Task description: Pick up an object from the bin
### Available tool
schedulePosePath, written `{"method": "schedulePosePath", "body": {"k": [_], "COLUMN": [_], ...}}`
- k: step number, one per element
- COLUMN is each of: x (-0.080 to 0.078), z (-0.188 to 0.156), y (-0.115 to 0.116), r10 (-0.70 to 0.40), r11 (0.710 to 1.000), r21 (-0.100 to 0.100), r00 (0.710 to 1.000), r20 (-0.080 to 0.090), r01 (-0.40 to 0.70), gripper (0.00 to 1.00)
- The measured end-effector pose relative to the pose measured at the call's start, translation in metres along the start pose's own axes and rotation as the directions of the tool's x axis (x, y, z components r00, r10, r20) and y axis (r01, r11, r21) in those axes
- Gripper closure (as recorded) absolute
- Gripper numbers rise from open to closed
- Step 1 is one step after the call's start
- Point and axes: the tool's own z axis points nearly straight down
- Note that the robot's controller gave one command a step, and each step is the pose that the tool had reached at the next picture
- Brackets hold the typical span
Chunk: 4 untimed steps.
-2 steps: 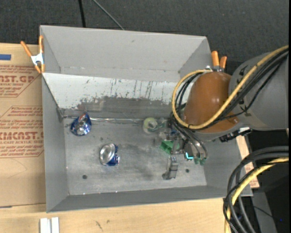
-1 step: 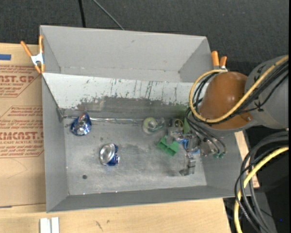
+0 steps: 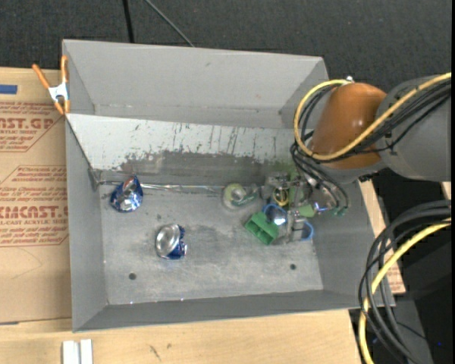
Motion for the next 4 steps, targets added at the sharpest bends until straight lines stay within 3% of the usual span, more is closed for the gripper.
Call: {"method": "schedulePosePath", "body": {"k": [1, 2, 3, 4], "x": [0.013, 0.013, 0.013, 0.097], "z": [0.015, 0.014, 0.015, 0.013], "y": [0.009, 0.009, 0.009, -0.034], "r10": [0.019, 0.02, 0.019, -0.039], "r11": [1.0, 1.0, 1.0, 0.999], "r21": [-0.001, -0.001, -0.001, -0.001], "r00": [1.0, 1.0, 1.0, 0.999], "r20": [-0.002, -0.001, -0.003, -0.008], "r01": [-0.019, -0.02, -0.019, 0.039], "gripper": [0.0, 1.0, 0.0, 0.0]}}
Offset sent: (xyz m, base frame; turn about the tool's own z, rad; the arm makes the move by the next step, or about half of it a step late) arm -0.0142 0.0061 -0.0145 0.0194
